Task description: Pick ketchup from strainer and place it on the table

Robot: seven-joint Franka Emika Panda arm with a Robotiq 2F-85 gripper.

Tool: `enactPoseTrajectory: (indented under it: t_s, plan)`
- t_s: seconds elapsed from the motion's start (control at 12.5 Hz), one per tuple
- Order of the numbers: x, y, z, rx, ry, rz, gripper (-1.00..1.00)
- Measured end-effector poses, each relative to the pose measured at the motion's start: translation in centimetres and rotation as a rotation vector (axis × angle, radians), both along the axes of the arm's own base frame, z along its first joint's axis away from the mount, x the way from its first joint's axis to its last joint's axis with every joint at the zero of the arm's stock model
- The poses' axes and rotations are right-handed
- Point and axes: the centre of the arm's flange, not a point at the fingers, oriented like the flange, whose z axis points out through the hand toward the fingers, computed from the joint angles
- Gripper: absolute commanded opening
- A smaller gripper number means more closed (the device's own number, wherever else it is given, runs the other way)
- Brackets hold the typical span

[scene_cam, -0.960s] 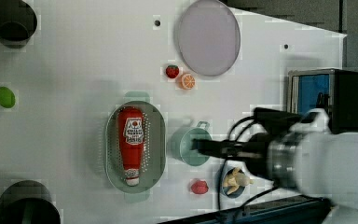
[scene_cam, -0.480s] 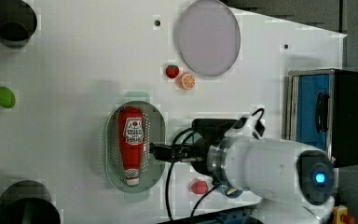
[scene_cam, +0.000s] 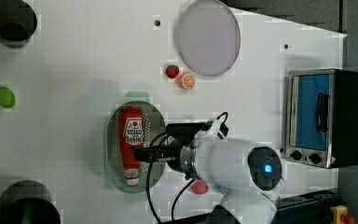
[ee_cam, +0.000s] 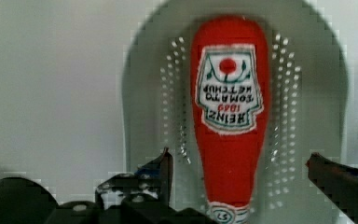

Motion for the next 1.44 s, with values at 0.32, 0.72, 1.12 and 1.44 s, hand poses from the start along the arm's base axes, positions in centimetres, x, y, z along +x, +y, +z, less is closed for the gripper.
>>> enactPoseTrajectory:
  t_s: [0.32, 0.72, 1.12, 1.44]
  plan:
    - [-1.1, 0.2, -4.7, -0.008, 0.07, -0.007, 1.0]
    - [-0.4, -0.2, -7.5, 0.005, 0.045, 0.007, 0.91]
    - [2.2, 0.5, -10.2, 0.037, 0.054, -0.03, 0.13]
    - [1.9, 1.1, -9.4, 0.003, 0.058, -0.011, 0.13]
